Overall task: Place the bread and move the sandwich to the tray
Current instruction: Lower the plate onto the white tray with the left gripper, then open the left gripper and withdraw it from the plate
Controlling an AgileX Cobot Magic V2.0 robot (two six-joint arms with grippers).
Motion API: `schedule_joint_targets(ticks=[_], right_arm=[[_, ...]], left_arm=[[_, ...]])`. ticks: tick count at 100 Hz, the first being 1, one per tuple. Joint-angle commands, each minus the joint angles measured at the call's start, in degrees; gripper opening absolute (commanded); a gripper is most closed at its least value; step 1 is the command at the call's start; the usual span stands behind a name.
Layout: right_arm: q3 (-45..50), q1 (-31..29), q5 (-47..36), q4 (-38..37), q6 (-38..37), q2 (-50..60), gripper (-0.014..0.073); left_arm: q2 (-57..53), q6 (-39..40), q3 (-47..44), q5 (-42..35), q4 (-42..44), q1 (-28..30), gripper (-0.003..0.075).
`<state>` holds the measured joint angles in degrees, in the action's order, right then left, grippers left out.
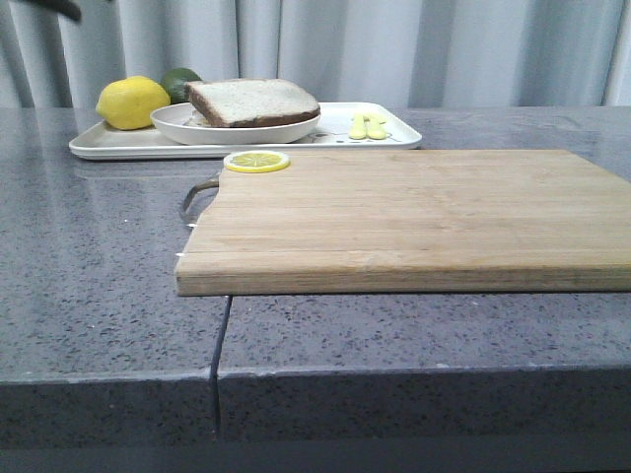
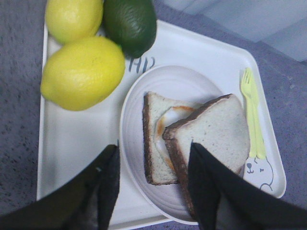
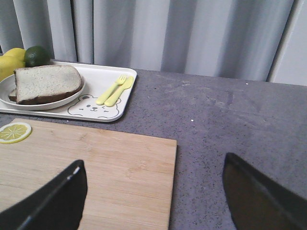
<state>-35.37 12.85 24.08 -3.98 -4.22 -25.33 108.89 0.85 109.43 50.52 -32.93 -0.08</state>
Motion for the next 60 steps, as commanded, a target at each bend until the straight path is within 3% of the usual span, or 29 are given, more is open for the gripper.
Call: schedule_joint_targets(ticks=[1,20,47,60], right_arm=[[-1.42,-0.26,-5.01,-0.76,0.16,-0.22,0.0575],[-1.42,-0.26,-5.01,-0.76,0.16,-0.22,0.0575],[-1.42,-0.26,-5.06,-0.76,0.16,-0.22,0.0575],[-1.42,-0.26,-5.27,-0.76,0.16,-0.22,0.0575]], left_arm=[[-8.05,-0.5,0.98,-4.36,2.78,-2.04,0.0305],[-20.22,-1.5,-9.41,-10.55,7.09,-5.62,0.0305],[-41.42,-3.01,-37.87,-26.17,8.11,-11.06,0.0305],[-52.39,-3.01,-52.57,-37.87,8.11,-13.92,0.0305]])
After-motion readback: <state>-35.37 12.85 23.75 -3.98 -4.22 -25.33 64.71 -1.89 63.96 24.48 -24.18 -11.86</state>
